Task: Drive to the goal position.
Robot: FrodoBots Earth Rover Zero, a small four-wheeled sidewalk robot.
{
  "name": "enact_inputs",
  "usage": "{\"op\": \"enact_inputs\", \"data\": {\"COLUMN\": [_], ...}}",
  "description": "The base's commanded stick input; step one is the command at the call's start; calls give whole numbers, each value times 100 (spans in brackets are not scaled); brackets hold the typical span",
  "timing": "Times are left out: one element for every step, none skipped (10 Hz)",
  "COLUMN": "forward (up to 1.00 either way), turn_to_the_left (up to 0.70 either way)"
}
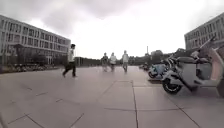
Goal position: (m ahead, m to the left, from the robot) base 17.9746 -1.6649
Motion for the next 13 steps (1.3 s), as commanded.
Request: {"op": "enact_inputs", "data": {"forward": [70,70,70,70,70,70,70,70,70,70,70,70,70], "turn_to_the_left": [-8,-24,-13,-2,-4,-17,-1,0,0,0,0,0,-20]}}
